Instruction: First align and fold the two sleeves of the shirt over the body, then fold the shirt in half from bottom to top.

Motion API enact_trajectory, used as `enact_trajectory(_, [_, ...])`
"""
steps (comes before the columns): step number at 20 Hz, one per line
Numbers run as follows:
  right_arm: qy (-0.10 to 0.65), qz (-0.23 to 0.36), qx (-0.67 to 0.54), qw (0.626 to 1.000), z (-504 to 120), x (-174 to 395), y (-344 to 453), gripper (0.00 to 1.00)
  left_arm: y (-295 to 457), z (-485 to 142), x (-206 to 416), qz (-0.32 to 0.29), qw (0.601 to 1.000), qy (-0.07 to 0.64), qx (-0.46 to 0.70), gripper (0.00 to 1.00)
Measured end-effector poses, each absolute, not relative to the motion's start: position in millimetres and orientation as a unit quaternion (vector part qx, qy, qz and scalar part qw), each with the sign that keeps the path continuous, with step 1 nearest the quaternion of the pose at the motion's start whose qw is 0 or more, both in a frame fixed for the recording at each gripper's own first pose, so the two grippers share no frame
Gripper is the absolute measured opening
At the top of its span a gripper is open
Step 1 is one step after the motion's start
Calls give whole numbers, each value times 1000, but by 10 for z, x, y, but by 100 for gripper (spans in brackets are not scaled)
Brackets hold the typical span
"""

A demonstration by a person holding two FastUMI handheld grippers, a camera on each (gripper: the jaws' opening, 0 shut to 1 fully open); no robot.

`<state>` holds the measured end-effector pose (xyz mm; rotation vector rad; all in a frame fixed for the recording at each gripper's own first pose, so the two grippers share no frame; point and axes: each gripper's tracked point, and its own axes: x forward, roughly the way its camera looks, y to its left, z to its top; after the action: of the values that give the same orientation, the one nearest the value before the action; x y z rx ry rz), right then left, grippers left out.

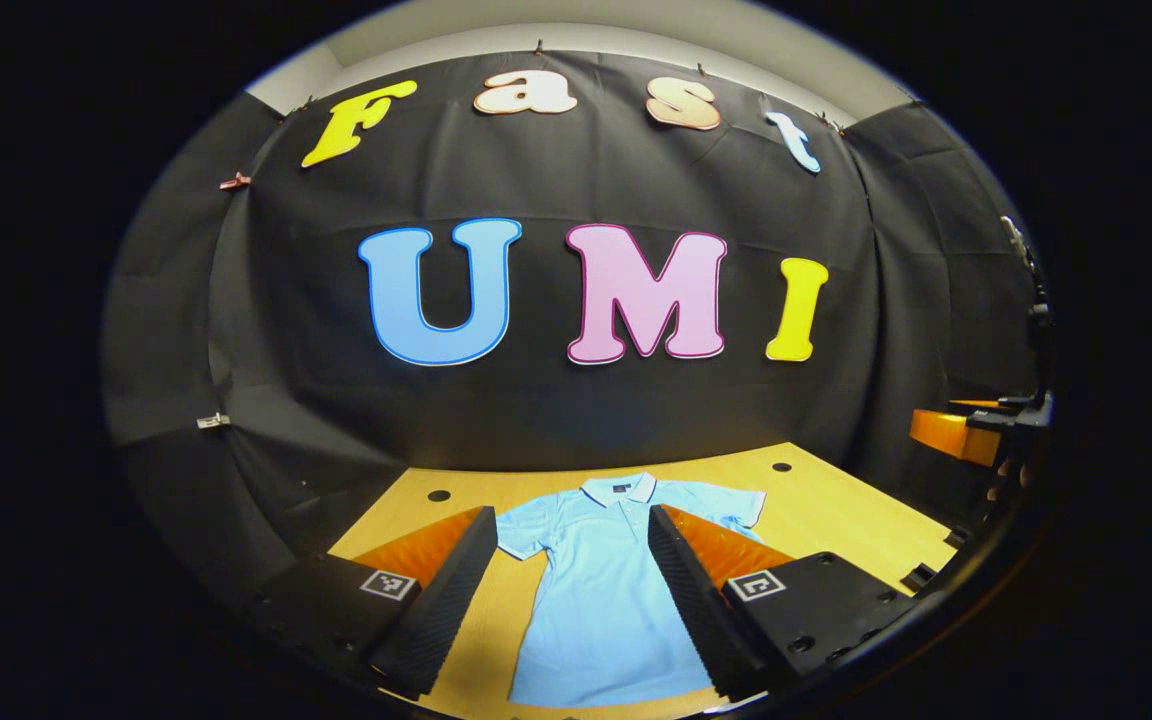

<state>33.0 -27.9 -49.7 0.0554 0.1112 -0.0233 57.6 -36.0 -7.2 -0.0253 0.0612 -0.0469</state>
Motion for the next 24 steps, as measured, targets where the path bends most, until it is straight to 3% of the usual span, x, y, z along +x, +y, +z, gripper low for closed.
enact_trajectory(10, [85,-7,25,996,-714,598,-281,97,-283,-115,731,-18,999,41,-15,97])
enact_trajectory(17, [140,10,11,990,-1105,1682,-428,98,-202,-70,977,10,998,55,-9,97])
enact_trajectory(24, [227,30,-4,974,-2035,2860,-411,97,-155,-286,1287,64,993,95,-13,97])
